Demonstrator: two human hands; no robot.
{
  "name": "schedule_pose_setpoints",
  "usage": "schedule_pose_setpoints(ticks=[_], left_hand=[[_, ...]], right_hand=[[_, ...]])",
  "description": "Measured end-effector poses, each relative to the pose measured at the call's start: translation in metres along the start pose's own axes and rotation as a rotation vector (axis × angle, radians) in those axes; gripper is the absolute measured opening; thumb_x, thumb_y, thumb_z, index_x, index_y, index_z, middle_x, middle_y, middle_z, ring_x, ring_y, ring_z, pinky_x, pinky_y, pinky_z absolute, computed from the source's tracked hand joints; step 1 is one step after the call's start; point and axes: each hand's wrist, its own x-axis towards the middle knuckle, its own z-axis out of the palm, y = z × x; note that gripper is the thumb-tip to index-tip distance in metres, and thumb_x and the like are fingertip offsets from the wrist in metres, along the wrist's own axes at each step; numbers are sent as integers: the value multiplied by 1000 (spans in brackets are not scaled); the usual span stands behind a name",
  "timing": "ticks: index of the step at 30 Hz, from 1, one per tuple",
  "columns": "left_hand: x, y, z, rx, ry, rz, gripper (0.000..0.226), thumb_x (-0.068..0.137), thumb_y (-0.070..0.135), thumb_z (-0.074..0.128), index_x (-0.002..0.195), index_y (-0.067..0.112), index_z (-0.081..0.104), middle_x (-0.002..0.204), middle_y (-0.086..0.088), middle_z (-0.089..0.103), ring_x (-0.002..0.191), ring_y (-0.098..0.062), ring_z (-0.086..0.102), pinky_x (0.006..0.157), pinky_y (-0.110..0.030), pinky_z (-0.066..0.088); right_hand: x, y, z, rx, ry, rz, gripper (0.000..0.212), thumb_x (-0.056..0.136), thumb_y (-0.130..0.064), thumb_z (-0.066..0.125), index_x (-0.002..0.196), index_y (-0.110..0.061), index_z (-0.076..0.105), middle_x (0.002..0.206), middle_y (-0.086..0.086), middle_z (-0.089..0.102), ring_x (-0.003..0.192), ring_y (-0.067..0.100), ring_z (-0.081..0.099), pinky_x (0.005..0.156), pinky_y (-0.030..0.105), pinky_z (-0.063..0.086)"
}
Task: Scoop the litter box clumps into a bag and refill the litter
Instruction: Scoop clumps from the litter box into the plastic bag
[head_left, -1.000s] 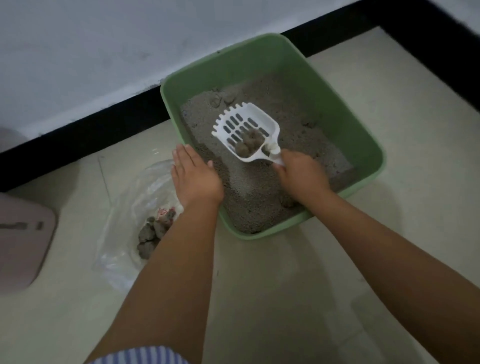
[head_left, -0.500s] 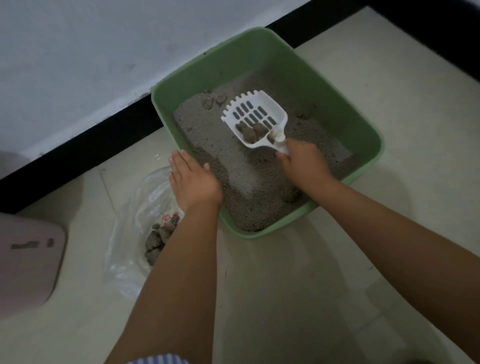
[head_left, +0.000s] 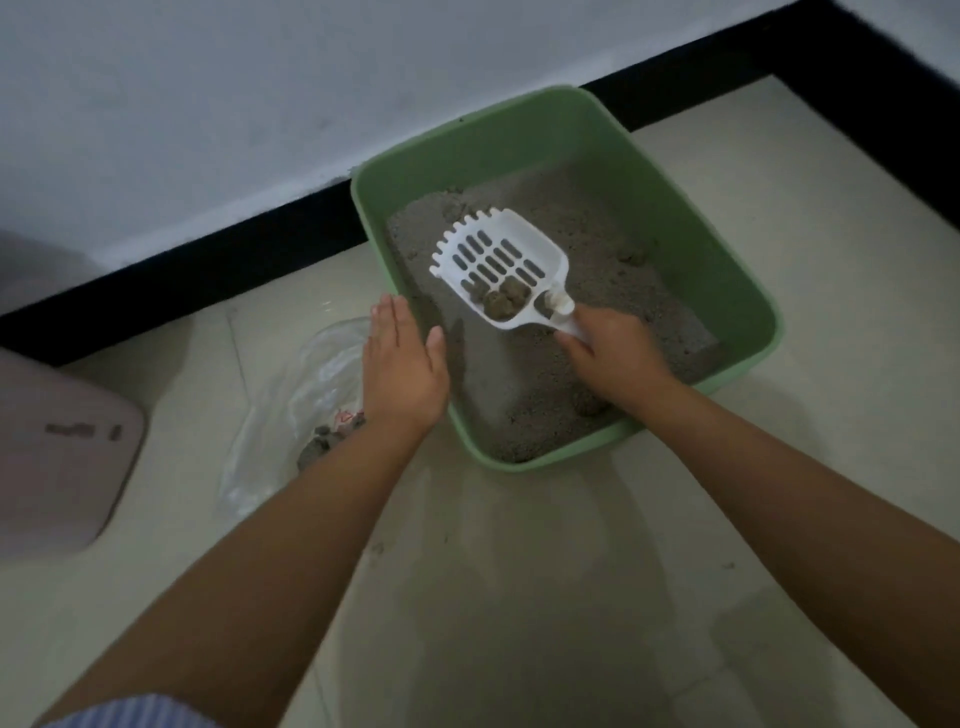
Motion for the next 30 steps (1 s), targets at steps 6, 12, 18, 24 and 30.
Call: schedule_pose_setpoints(ticks=[6, 12, 18, 24, 30], left_hand=[[-41, -99, -34, 193, 94, -74, 60, 97, 24, 35, 147, 1, 11, 156, -15, 6, 146, -26, 2, 117, -38, 3], [-75, -161, -48, 27, -13, -418, 62, 95, 27, 46, 146, 4, 19, 146, -20, 32, 134, -33, 32, 107, -41, 30], [-73, -167, -53, -89, 41, -427, 30, 95, 21, 42, 96, -3, 59, 100, -22, 63, 95, -34, 57, 74, -33, 42], [-69, -160, -49, -117, 43, -337, 33, 94, 20, 43, 63, 11, 41, 80, -17, 57, 81, -31, 53, 64, -31, 34], [-75, -152, -48, 10, -14, -278, 20, 94, 19, 42, 95, 3, 54, 95, -16, 55, 94, -32, 53, 70, -33, 37]], right_hand=[[-16, -36, -8, 15, -64, -139, 28, 93, -28, 49, 76, -5, 52, 64, 7, 45, 72, 24, 47, 59, 27, 22], [-14, -91, 16, 35, -235, -172, 27, 95, -19, 47, 72, -4, 49, 63, 11, 46, 67, 23, 46, 50, 32, 21], [-19, -126, 29, -470, -243, -269, 29, 96, -14, 38, 115, -4, 57, 117, 16, 59, 106, 31, 57, 80, 34, 45], [-24, -128, 40, -638, -26, -457, 11, 79, -4, 60, 89, 0, 63, 88, 19, 67, 90, 34, 57, 64, 35, 45], [-17, -109, 22, -427, 107, -460, 6, 64, 7, 58, 65, 3, 62, 53, 19, 61, 50, 31, 54, 43, 26, 35]])
